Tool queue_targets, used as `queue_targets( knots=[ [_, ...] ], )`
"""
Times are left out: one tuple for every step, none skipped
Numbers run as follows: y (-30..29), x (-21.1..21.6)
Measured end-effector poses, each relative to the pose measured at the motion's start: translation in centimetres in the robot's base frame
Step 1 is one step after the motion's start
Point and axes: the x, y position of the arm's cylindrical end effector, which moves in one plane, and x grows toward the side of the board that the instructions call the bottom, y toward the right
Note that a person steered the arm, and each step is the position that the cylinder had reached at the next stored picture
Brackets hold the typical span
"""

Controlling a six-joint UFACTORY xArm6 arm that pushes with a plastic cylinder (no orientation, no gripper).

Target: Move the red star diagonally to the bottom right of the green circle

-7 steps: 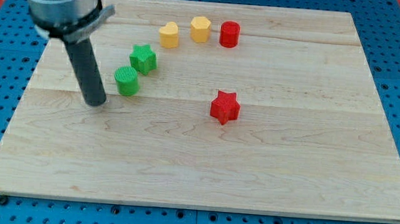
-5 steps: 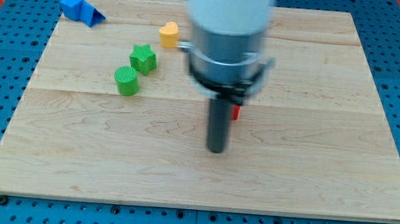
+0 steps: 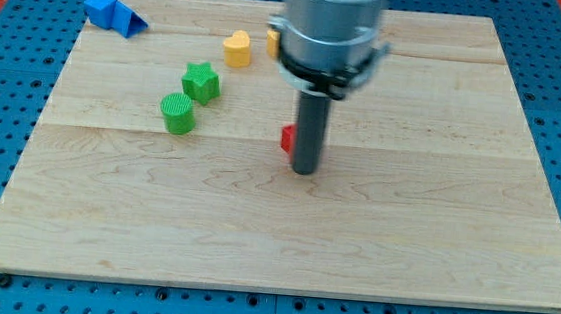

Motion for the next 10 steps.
queue_targets(
  knots=[
    [2.0,1.3],
    [7.3,-1.4],
    [1.1,-3.2],
    [-3.2,-2.2],
    [-2.4,0.9],
    [2.3,-4.3],
    [2.0,-9.8],
    [-5.4,-9.6],
    [-5.9,-6.1],
    [-5.3,-4.8]
  ],
)
